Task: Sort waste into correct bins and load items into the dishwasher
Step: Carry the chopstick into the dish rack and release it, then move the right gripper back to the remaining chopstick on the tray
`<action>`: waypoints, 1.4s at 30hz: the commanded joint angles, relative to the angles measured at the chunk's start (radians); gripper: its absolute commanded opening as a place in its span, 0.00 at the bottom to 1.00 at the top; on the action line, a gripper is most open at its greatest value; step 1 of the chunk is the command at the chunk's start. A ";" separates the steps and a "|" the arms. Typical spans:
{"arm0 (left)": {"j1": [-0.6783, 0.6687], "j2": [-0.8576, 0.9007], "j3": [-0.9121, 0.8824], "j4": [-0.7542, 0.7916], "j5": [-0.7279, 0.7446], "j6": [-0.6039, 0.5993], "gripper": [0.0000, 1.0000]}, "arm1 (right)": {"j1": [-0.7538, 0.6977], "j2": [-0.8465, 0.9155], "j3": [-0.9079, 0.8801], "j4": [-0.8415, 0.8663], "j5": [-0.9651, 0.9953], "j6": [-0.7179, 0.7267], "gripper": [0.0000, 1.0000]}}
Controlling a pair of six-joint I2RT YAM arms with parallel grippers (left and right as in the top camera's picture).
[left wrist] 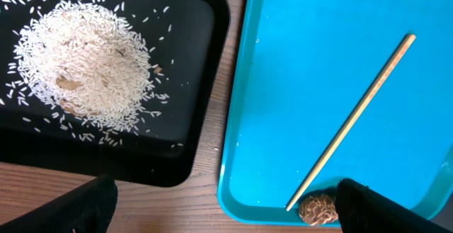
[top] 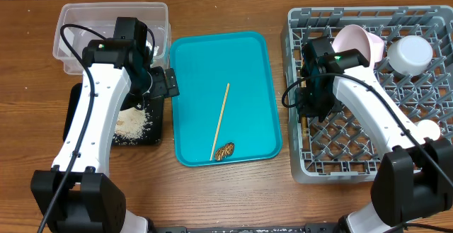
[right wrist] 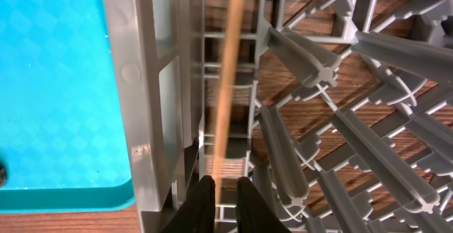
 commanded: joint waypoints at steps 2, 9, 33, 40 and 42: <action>-0.002 -0.028 0.015 0.000 -0.003 -0.003 1.00 | 0.001 0.001 -0.004 0.003 -0.001 -0.003 0.26; -0.002 -0.028 0.015 -0.003 -0.003 -0.003 1.00 | 0.001 -0.018 0.047 0.029 0.039 0.069 0.36; 0.183 -0.029 0.015 -0.053 -0.045 -0.003 1.00 | 0.374 0.189 0.264 0.225 -0.196 0.409 0.56; 0.249 -0.029 0.015 -0.063 -0.036 -0.003 1.00 | 0.436 0.315 0.264 0.275 -0.149 0.505 0.55; 0.248 -0.029 0.015 -0.063 -0.036 -0.003 1.00 | 0.443 0.347 0.264 0.284 -0.141 0.528 0.55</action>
